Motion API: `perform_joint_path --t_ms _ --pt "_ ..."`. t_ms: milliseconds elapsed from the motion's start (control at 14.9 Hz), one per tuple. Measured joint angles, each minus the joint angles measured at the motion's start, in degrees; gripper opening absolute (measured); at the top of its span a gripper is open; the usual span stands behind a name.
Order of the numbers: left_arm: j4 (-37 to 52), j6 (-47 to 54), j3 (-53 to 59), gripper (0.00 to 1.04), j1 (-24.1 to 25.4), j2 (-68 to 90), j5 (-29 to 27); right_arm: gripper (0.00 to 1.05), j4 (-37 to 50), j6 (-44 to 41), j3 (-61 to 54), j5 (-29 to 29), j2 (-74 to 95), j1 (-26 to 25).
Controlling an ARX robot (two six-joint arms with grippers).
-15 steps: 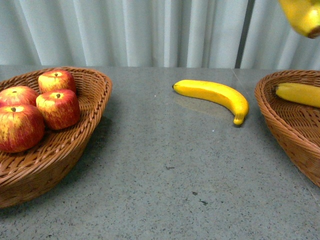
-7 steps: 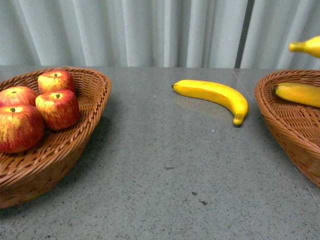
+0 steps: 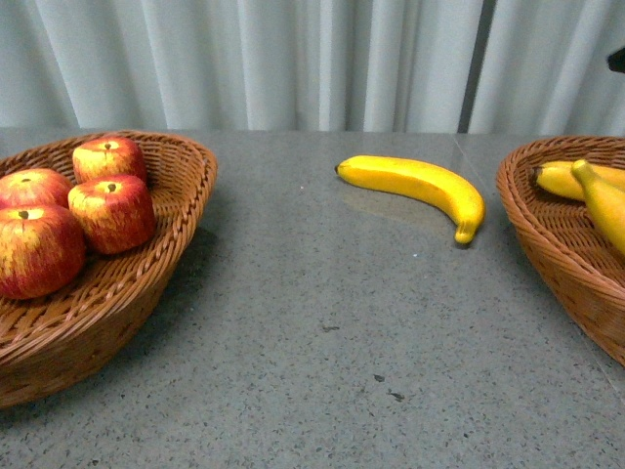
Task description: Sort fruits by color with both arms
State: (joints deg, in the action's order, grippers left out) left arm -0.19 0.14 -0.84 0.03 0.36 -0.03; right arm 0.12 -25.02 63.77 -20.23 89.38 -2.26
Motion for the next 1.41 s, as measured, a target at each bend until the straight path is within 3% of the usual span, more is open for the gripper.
perform_joint_path --t_ms 335,468,736,870,1004,1271,1338,1405 --pt "0.0 0.0 0.0 0.98 0.0 0.0 0.0 0.98 -2.2 7.7 19.0 0.3 17.0 15.2" --pt "0.0 0.0 0.0 0.98 0.0 0.0 0.0 0.98 -5.2 8.4 25.4 0.5 24.2 18.2" --pt "0.0 0.0 0.0 0.98 0.0 0.0 0.0 0.98 -12.7 6.8 37.4 2.6 35.2 19.1" --pt "0.0 0.0 0.0 0.98 0.0 0.0 0.0 0.98 -22.3 3.2 47.7 9.4 43.9 16.6" --pt "0.0 0.0 0.0 0.98 0.0 0.0 0.0 0.98 -29.9 2.3 53.2 10.2 46.5 16.0" --pt "0.0 0.0 0.0 0.98 0.0 0.0 0.0 0.98 -33.8 0.5 54.4 13.4 49.4 17.6" --pt "0.0 0.0 0.0 0.98 0.0 0.0 0.0 0.93 -33.2 0.5 54.4 13.8 49.4 17.7" --pt "0.0 0.0 0.0 0.98 0.0 0.0 0.0 0.8 -32.2 0.5 54.4 14.1 49.4 18.0"
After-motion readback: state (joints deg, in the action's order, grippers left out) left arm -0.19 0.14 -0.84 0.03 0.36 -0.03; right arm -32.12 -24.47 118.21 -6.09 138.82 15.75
